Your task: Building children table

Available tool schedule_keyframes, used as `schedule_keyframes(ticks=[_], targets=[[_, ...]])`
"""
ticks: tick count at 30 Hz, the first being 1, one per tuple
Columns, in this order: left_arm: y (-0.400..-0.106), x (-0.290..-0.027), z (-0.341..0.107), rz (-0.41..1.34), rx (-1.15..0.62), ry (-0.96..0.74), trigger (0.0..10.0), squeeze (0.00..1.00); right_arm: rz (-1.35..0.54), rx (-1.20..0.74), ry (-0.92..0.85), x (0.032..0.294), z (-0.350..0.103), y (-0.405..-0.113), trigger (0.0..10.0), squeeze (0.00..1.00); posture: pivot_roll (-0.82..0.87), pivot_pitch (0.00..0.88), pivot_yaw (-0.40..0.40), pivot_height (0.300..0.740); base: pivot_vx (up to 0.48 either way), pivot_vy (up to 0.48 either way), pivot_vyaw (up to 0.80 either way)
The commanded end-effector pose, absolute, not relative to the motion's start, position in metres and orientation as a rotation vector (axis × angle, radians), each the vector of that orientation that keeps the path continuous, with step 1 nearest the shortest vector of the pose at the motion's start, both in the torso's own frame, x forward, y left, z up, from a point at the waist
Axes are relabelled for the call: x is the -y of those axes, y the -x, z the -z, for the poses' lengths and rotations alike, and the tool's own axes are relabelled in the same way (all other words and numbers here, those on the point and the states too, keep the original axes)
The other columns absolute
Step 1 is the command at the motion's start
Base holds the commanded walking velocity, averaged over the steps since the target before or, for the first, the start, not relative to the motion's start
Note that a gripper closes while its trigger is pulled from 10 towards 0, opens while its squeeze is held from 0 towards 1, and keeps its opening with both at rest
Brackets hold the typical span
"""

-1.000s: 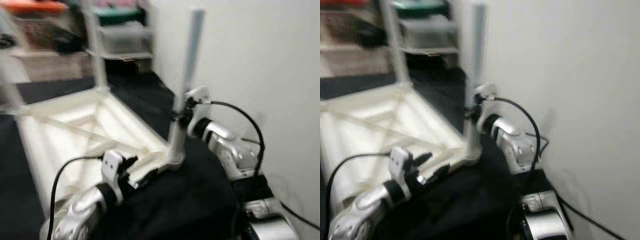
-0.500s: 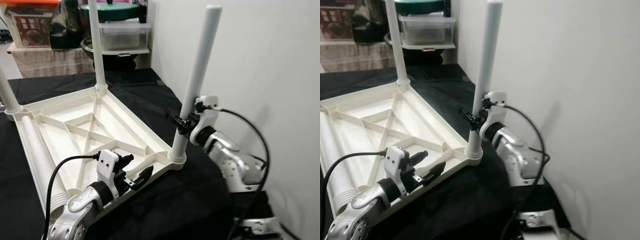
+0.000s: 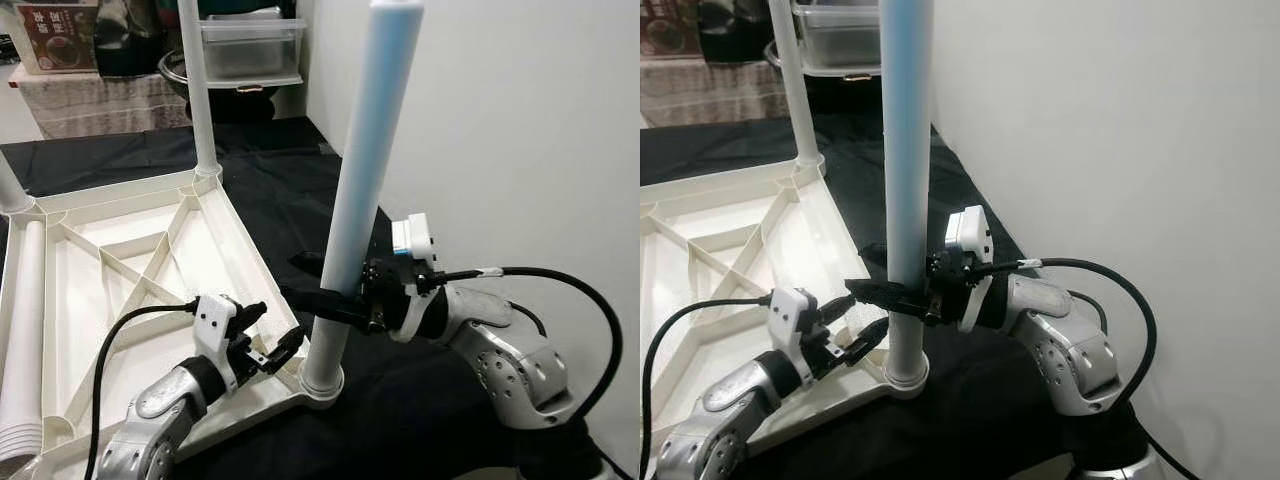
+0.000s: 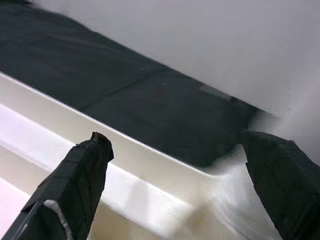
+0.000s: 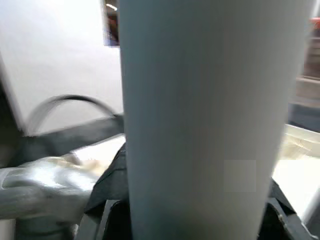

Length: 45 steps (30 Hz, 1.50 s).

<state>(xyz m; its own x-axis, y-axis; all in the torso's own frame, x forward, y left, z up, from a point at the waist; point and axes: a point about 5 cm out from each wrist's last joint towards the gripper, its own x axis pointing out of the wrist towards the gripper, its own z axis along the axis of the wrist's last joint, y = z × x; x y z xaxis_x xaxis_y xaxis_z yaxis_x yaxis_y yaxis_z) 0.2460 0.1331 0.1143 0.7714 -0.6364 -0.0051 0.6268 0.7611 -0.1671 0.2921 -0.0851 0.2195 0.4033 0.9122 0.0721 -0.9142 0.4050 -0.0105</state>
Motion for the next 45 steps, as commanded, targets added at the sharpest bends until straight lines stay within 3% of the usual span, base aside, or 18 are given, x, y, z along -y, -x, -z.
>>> schedule_keyframes(ticks=[1,4,7,8,9,13,14,19,20,26,34,35,37,38,41,43,44,45], targets=[[-0.245,-0.130,-0.113,0.711,-0.075,0.170,10.0,0.00,-0.566,-0.194,0.102,0.115,-0.174,-0.337,0.0,0.00,0.01,0.000,-0.112,0.740,0.000,0.000,0.00],[-0.245,-0.129,-0.113,0.714,-0.072,0.171,10.0,0.00,-0.294,-0.253,0.163,0.131,-0.162,-0.346,0.0,0.00,0.01,0.000,-0.113,0.740,0.000,0.000,0.00],[-0.245,-0.129,-0.114,0.714,-0.069,0.172,10.0,0.00,-0.308,-0.247,0.139,0.124,-0.163,-0.335,0.0,0.00,0.01,0.000,-0.112,0.740,0.000,0.000,0.00],[-0.245,-0.129,-0.114,0.714,-0.069,0.172,10.0,0.00,-0.373,-0.241,0.120,0.114,-0.164,-0.326,3.7,0.00,0.01,0.000,-0.112,0.740,0.000,0.000,0.00],[-0.245,-0.129,-0.114,0.714,-0.069,0.172,10.0,0.00,-0.443,-0.233,0.098,0.105,-0.166,-0.319,10.0,0.00,0.01,0.000,-0.112,0.740,0.000,0.000,0.00],[-0.245,-0.129,-0.113,0.718,-0.071,0.171,10.0,0.00,-0.548,-0.174,-0.011,0.096,-0.177,-0.313,10.0,0.00,0.00,0.000,-0.105,0.740,0.000,0.000,0.00],[-0.245,-0.129,-0.113,0.719,-0.070,0.171,10.0,0.00,-0.607,-0.124,-0.053,0.097,-0.187,-0.313,10.0,1.00,0.00,0.000,-0.105,0.740,0.000,0.000,0.00],[-0.247,-0.129,-0.115,0.720,-0.066,0.171,10.0,0.00,-0.702,-0.065,-0.084,0.100,-0.206,-0.317,10.0,1.00,0.00,0.000,-0.105,0.740,0.000,0.000,0.00],[-0.247,-0.128,-0.114,0.721,-0.065,0.172,10.0,0.00,-0.812,0.009,-0.103,0.102,-0.221,-0.317,10.0,0.00,0.00,0.000,-0.114,0.740,0.000,0.000,0.00],[-0.246,-0.128,-0.113,0.715,-0.065,0.173,10.0,0.00,-1.249,0.143,-0.106,0.107,-0.246,-0.282,10.0,0.00,0.02,0.000,-0.125,0.740,0.000,0.000,0.00],[-0.244,-0.131,-0.111,0.702,-0.073,0.171,10.0,0.00,-1.422,0.092,-0.009,0.111,-0.226,-0.259,10.0,0.00,0.02,0.000,-0.130,0.740,0.000,0.000,0.00],[-0.243,-0.130,-0.110,0.704,-0.075,0.172,10.0,0.00,-1.334,0.041,0.029,0.109,-0.215,-0.269,0.0,0.00,0.02,0.000,-0.127,0.740,0.000,0.000,0.00],[-0.243,-0.129,-0.110,0.708,-0.075,0.173,10.0,0.00,-1.024,-0.117,0.091,0.109,-0.192,-0.302,0.0,0.00,0.01,0.000,-0.123,0.740,0.000,0.000,0.00],[-0.243,-0.129,-0.110,0.708,-0.075,0.173,10.0,0.00,-1.024,-0.117,0.091,0.109,-0.192,-0.302,0.0,0.00,0.01,0.000,-0.123,0.740,0.000,0.000,0.00],[-0.244,-0.129,-0.112,0.710,-0.071,0.171,10.0,0.00,-0.380,-0.282,0.189,0.141,-0.160,-0.345,0.0,0.00,0.01,0.000,-0.124,0.740,0.000,0.000,0.00],[-0.244,-0.129,-0.112,0.709,-0.070,0.172,10.0,0.00,-0.320,-0.270,0.171,0.144,-0.161,-0.344,0.0,0.00,0.00,0.000,-0.116,0.740,0.000,0.000,0.00],[-0.244,-0.129,-0.112,0.709,-0.069,0.173,10.0,0.00,-0.316,-0.251,0.147,0.141,-0.165,-0.341,1.4,0.00,0.00,0.000,-0.116,0.740,0.000,0.000,0.00],[-0.244,-0.129,-0.112,0.709,-0.069,0.173,10.0,0.00,-0.316,-0.251,0.147,0.141,-0.165,-0.341,1.4,0.00,0.00,0.000,-0.116,0.740,0.000,0.000,0.00]])
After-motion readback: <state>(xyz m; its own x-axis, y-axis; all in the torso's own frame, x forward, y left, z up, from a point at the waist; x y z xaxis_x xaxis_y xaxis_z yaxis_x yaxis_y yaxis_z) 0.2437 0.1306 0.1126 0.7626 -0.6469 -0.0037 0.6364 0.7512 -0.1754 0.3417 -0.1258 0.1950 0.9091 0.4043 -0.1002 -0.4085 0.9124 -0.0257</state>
